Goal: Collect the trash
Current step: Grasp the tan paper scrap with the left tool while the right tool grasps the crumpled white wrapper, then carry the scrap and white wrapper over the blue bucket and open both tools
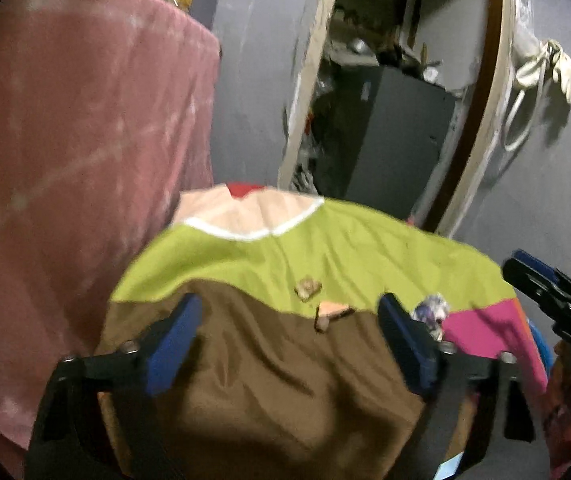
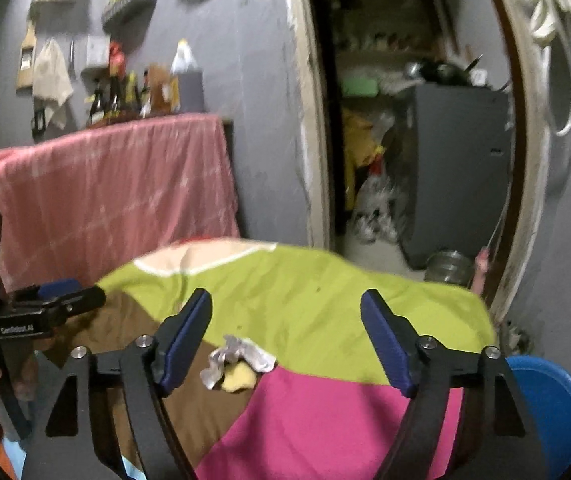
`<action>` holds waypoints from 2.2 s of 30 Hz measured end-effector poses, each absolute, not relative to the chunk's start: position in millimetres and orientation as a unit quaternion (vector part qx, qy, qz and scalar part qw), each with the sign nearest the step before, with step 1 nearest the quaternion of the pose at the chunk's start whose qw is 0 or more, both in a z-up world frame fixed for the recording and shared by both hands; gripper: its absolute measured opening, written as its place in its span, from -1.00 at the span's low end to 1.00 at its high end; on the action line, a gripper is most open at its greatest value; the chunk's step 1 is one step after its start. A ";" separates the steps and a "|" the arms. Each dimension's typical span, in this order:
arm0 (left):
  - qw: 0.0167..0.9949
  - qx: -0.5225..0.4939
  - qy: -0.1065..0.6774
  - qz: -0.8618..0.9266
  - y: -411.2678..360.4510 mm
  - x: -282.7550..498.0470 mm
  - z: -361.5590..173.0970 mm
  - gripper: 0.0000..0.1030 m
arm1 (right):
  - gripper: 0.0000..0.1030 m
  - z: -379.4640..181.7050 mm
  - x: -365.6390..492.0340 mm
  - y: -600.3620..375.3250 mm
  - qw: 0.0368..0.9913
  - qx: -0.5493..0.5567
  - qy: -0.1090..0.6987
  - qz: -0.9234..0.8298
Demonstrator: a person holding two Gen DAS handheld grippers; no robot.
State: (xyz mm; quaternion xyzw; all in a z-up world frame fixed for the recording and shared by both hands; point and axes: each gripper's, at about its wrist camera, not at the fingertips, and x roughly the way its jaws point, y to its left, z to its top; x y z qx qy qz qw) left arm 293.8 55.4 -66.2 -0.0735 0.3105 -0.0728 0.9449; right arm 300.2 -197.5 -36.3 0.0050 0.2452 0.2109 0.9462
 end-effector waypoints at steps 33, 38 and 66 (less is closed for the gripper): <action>0.886 -0.084 0.428 -0.158 31.0 364.2 -100.0 -0.59 | -0.40 -90.1 358.7 -158.8 0.861 -0.011 0.410 0.301; 0.883 -0.089 0.433 -0.154 31.2 366.0 -102.0 -0.73 | -0.79 -88.0 356.7 -154.5 0.861 -0.016 0.405 0.307; 0.969 -0.071 0.167 -0.168 -52.0 243.2 25.5 -0.78 | -0.89 34.4 225.2 -251.0 0.973 0.016 0.106 0.205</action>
